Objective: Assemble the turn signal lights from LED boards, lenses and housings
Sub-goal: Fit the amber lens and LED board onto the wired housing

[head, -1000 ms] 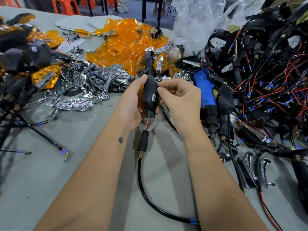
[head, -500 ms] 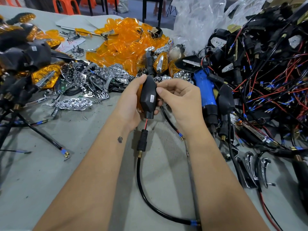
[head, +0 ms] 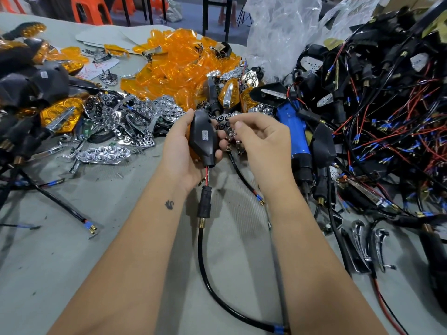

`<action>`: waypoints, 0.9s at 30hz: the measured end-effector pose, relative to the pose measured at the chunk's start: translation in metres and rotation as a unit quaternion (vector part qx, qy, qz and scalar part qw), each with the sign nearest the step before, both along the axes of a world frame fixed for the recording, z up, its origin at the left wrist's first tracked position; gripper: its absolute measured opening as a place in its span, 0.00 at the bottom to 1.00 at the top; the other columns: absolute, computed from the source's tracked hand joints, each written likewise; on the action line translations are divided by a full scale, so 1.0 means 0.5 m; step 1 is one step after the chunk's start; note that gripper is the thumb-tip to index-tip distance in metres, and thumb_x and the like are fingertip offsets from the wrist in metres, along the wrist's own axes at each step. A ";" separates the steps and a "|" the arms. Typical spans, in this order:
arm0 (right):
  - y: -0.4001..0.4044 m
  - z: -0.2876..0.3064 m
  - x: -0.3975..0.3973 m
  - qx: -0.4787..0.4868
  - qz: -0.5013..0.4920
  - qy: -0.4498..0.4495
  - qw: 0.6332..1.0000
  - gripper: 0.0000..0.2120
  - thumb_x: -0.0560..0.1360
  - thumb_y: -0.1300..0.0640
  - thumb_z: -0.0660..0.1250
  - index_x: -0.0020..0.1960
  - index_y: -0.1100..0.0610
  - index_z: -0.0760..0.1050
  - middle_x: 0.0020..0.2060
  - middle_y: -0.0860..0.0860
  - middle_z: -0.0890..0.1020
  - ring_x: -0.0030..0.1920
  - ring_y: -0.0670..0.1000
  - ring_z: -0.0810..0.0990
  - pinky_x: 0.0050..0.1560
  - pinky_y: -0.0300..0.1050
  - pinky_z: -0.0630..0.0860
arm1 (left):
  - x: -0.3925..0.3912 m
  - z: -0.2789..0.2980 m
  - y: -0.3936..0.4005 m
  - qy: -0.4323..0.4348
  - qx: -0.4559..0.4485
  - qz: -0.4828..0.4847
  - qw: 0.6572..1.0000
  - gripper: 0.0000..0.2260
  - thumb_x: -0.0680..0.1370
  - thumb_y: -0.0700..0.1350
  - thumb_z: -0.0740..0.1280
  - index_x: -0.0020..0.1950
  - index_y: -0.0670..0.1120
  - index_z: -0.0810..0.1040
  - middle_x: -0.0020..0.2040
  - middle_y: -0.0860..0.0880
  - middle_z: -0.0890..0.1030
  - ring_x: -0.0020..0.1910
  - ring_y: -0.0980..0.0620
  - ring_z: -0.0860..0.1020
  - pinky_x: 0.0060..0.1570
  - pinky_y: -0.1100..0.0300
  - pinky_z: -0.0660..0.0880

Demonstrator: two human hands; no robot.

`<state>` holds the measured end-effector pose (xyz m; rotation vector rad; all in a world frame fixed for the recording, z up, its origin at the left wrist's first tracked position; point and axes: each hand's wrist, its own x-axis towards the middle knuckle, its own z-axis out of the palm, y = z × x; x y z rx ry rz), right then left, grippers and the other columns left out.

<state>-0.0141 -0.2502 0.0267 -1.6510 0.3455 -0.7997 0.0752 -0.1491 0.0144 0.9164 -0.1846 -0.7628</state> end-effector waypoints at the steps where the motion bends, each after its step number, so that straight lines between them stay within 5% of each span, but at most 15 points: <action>1: -0.007 0.002 -0.001 -0.047 -0.063 0.020 0.997 0.09 0.78 0.63 0.65 0.47 0.52 0.82 0.40 0.44 0.83 0.39 0.38 0.79 0.41 0.31 0.74 | 0.002 0.001 0.001 0.003 -0.010 0.003 1.000 0.19 0.82 0.57 0.58 0.47 0.42 0.77 0.37 0.45 0.80 0.31 0.50 0.78 0.25 0.62 0.74; 6: -0.073 0.006 -0.024 -0.265 -0.288 0.212 0.895 0.10 0.79 0.55 0.62 0.56 0.54 0.80 0.54 0.52 0.76 0.59 0.54 0.74 0.50 0.43 0.68 | 0.000 0.003 -0.001 0.004 -0.036 0.006 0.999 0.18 0.82 0.56 0.57 0.49 0.42 0.76 0.37 0.44 0.81 0.33 0.48 0.80 0.28 0.60 0.77; 10: -0.101 0.005 -0.030 -0.358 -0.293 0.371 0.805 0.18 0.79 0.55 0.62 0.67 0.59 0.71 0.61 0.59 0.74 0.63 0.61 0.69 0.58 0.52 0.69 | 0.000 0.000 -0.003 0.002 -0.030 0.000 1.000 0.18 0.82 0.56 0.58 0.49 0.41 0.75 0.38 0.44 0.81 0.35 0.48 0.80 0.30 0.59 0.77; 16: -0.118 0.019 -0.012 -0.371 -0.263 0.466 0.759 0.28 0.78 0.54 0.67 0.73 0.58 0.59 0.63 0.63 0.74 0.64 0.64 0.71 0.45 0.51 0.65 | 0.005 -0.003 -0.003 0.003 -0.022 -0.001 1.000 0.17 0.82 0.55 0.58 0.50 0.41 0.75 0.38 0.43 0.81 0.34 0.47 0.80 0.30 0.59 0.77; 23: -0.114 0.003 0.008 -0.333 -0.250 0.457 0.786 0.31 0.79 0.57 0.66 0.75 0.61 0.54 0.65 0.66 0.71 0.65 0.66 0.70 0.58 0.56 0.71 | 0.007 -0.004 0.001 0.018 -0.015 0.018 1.000 0.17 0.82 0.55 0.58 0.51 0.41 0.75 0.38 0.44 0.81 0.34 0.48 0.80 0.30 0.58 0.78; 27: -0.144 0.014 -0.001 -0.275 -0.232 0.393 0.846 0.21 0.77 0.58 0.68 0.66 0.62 0.65 0.57 0.63 0.78 0.54 0.64 0.77 0.48 0.53 0.71 | 0.006 -0.005 0.003 0.026 -0.020 0.029 0.999 0.18 0.82 0.55 0.58 0.49 0.41 0.75 0.36 0.44 0.80 0.32 0.48 0.80 0.29 0.60 0.77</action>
